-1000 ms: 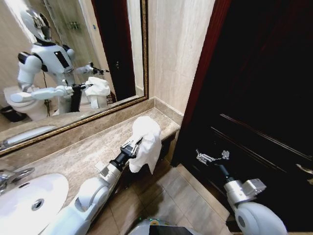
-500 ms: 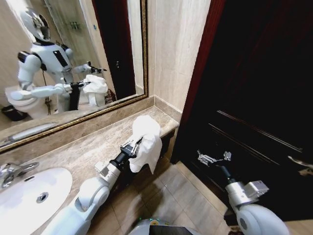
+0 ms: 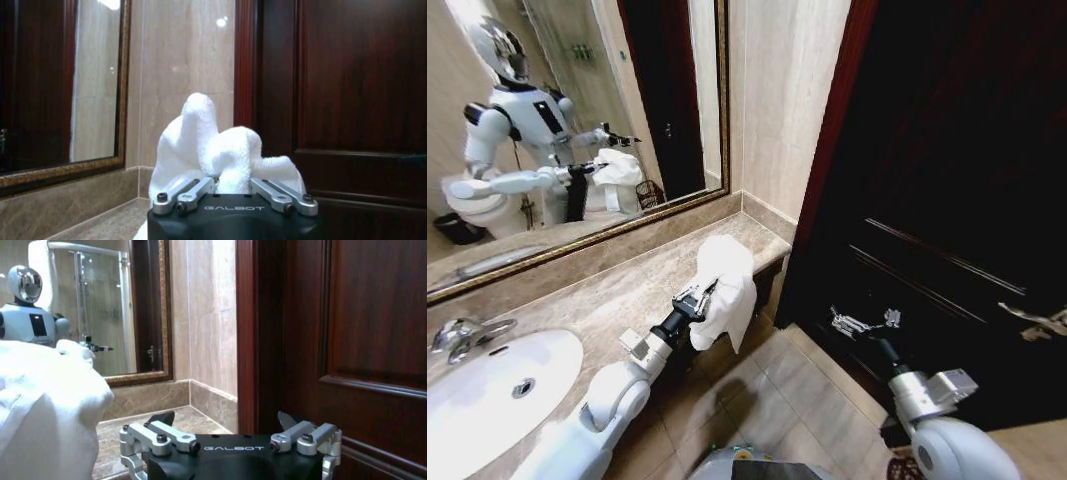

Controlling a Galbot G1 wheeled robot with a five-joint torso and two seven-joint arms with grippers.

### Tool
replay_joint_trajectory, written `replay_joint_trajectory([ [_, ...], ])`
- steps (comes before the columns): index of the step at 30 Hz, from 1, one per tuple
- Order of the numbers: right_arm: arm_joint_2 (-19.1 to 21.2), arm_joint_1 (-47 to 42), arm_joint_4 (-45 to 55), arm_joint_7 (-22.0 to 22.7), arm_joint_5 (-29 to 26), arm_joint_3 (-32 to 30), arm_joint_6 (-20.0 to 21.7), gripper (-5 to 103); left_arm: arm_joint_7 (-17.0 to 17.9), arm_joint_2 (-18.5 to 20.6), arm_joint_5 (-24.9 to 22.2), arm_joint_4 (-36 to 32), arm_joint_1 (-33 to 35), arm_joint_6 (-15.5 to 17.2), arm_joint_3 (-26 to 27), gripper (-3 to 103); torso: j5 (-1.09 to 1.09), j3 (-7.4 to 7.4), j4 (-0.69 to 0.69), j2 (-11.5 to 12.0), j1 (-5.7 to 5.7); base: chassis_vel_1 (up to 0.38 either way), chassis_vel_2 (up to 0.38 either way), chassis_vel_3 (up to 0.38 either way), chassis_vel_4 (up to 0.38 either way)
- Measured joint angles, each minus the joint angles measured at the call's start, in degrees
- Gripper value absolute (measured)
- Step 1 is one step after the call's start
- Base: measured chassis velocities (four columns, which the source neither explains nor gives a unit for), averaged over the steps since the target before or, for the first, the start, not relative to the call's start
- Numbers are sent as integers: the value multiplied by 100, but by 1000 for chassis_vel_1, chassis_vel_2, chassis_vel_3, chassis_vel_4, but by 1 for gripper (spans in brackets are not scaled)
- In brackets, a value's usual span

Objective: Discard the used towel into the hamper.

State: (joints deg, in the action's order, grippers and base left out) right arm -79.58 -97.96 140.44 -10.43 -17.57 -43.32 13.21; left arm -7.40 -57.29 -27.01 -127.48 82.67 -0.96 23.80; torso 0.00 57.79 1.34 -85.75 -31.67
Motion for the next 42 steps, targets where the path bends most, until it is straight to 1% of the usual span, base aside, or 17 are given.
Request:
replay_joint_trajectory([
  [20,-1,-15,20,9,-6,-15,-14,100,-8,6,69,39,13,-70,12,10,0,0,0,0,-2,31,-93,-83,34],
  [29,0,-29,32,12,-6,-23,-16,100,-9,-10,74,59,20,-90,12,10,0,0,-1,0,-1,-14,-147,-156,-15],
  [34,-2,-29,44,13,-7,-26,-16,100,-11,-4,74,59,16,-96,13,10,0,0,0,1,-2,-46,-189,-175,-64],
  [35,-5,-36,45,14,-7,-27,-16,100,-13,-4,75,59,15,-97,13,10,2,0,2,0,-1,-55,-180,-187,-88],
  [37,-7,-52,56,14,-7,-30,-17,100,-17,-9,76,59,19,-101,13,10,-2,0,1,0,-1,-83,-185,-187,-43],
  [42,-12,-62,56,14,-6,-37,-24,100,-40,-22,83,59,24,-105,13,10,1,0,0,0,-1,-55,-192,-183,-58],
])
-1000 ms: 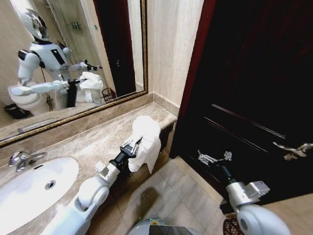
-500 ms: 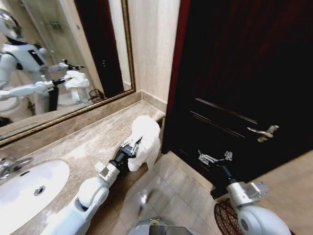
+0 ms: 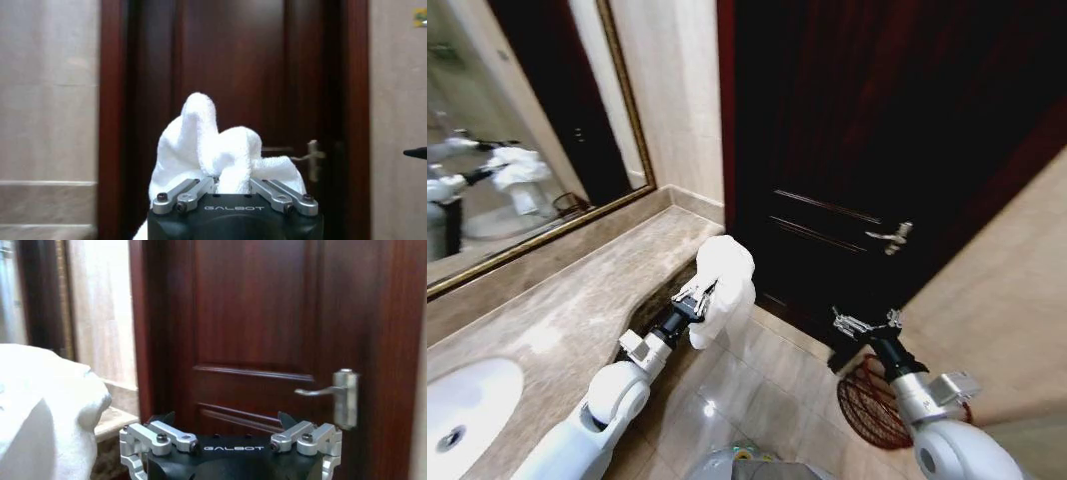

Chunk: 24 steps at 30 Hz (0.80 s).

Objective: Discard the used towel into the hamper.

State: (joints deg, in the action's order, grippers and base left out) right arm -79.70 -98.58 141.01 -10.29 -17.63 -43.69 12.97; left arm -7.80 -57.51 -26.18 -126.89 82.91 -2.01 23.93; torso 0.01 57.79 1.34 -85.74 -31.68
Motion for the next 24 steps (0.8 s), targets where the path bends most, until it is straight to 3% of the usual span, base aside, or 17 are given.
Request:
replay_joint_trajectory([
  [24,-35,-59,-9,-16,22,-12,-64,100,-43,-63,69,61,22,-72,1,10,2,0,1,0,0,-64,-193,-189,-66],
])
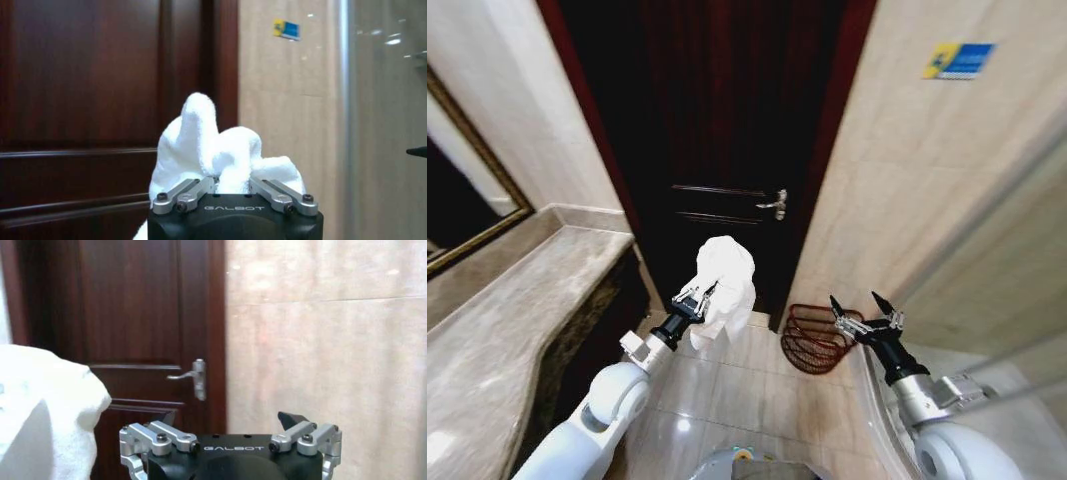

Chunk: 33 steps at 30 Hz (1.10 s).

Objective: Discard the used towel into the hamper.

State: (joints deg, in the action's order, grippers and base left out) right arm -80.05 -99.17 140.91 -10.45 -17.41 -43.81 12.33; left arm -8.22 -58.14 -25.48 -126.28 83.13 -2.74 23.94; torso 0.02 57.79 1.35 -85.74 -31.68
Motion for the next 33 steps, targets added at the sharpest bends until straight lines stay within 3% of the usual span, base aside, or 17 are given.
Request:
replay_joint_trajectory([
  [33,-96,-50,-31,-6,31,-5,-91,100,129,-228,69,64,6,-54,-13,10,-1,0,2,0,1,-51,-180,-176,-48],
])
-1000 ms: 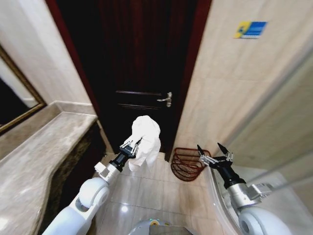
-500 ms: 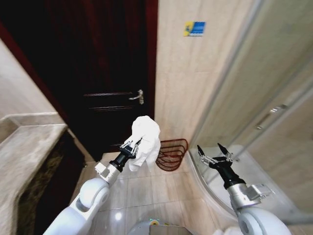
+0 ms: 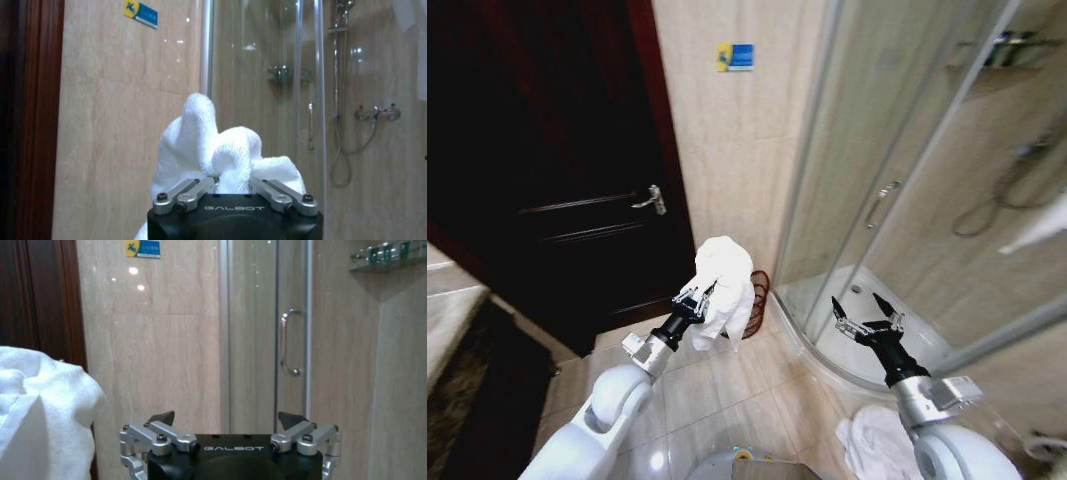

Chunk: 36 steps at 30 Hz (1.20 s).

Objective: Discard the used towel into the hamper.

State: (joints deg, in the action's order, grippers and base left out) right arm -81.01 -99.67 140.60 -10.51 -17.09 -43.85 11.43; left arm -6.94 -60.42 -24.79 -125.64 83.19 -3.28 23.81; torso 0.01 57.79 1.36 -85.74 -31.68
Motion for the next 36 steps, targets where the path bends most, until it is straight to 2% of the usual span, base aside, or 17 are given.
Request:
replay_joint_trajectory([
  [4,-8,12,-6,9,16,21,-39,100,11,-122,7,0,41,-1,4,10,-1,0,-6,-1,1,39,-35,-31,44],
  [9,-23,36,-40,52,16,30,-139,100,11,-207,12,-1,36,-2,3,10,-1,0,-2,0,0,0,0,0,0],
  [20,-52,-2,-109,12,70,1,-197,100,13,-516,17,7,175,-6,3,10,-1,0,-2,0,-1,0,0,0,0],
  [36,-37,3,-149,-18,67,-3,-266,100,-15,-568,46,-14,250,109,-6,10,-1,0,-1,0,-1,0,0,0,0],
])
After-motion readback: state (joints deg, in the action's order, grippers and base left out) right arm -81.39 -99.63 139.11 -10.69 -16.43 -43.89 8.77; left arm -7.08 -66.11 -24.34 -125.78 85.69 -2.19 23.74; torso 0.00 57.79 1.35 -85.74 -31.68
